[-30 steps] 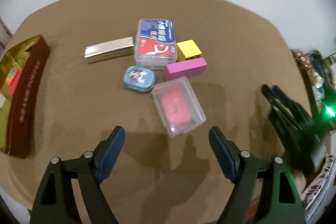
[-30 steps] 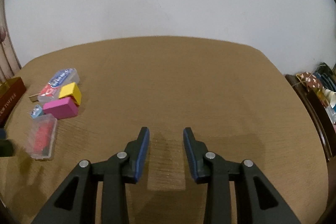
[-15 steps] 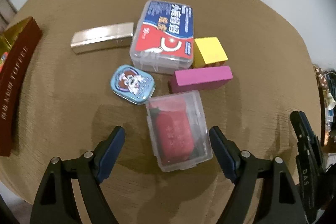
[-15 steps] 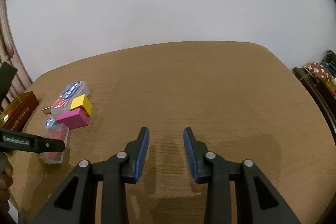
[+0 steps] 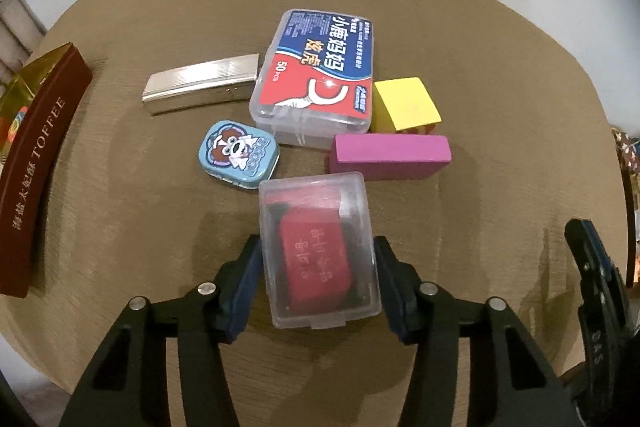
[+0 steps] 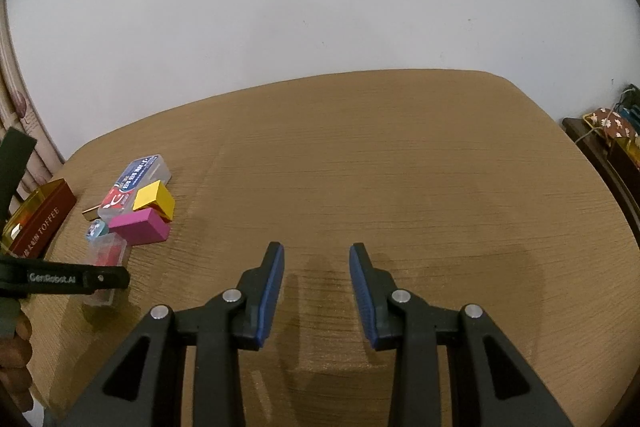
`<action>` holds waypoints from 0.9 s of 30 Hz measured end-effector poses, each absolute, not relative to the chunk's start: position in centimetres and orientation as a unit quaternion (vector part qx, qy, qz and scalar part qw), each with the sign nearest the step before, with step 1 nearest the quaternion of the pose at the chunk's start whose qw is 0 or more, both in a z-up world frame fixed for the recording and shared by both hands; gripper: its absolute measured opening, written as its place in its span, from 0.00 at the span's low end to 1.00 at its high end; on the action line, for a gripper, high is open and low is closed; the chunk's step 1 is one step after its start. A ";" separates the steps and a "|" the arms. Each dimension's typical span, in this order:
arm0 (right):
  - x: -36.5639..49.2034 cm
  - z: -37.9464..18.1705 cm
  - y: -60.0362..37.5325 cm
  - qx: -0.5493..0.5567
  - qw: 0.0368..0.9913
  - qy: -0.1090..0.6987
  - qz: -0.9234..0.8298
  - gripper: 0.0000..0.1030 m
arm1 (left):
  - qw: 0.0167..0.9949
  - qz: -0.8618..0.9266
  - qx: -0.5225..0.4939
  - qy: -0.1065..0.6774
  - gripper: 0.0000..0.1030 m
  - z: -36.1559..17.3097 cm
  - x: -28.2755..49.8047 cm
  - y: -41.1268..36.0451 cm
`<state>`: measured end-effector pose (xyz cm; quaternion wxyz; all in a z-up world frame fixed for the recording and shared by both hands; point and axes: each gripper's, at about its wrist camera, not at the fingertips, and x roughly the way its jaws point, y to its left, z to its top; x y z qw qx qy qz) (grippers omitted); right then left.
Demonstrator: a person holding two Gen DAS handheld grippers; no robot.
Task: Organize rigid objects
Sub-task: 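Carry the clear box into the tin with the left tool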
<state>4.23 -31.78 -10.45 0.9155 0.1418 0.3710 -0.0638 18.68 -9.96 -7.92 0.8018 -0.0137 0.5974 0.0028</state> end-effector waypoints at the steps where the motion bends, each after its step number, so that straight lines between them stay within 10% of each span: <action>1: 4.3 -10.5 -31.8 0.142 0.915 0.373 -0.065 0.33 | 0.803 -0.001 -0.015 0.596 0.48 -7.9 18.4 -9.8; 20: 5.5 -11.7 -30.6 0.110 0.905 0.401 -0.083 0.33 | 0.851 0.060 -0.006 0.522 0.48 6.5 12.7 9.7; 27: 6.4 -12.4 -29.6 0.090 0.900 0.418 -0.089 0.33 | 0.825 0.128 -0.017 0.550 0.48 3.8 16.2 21.4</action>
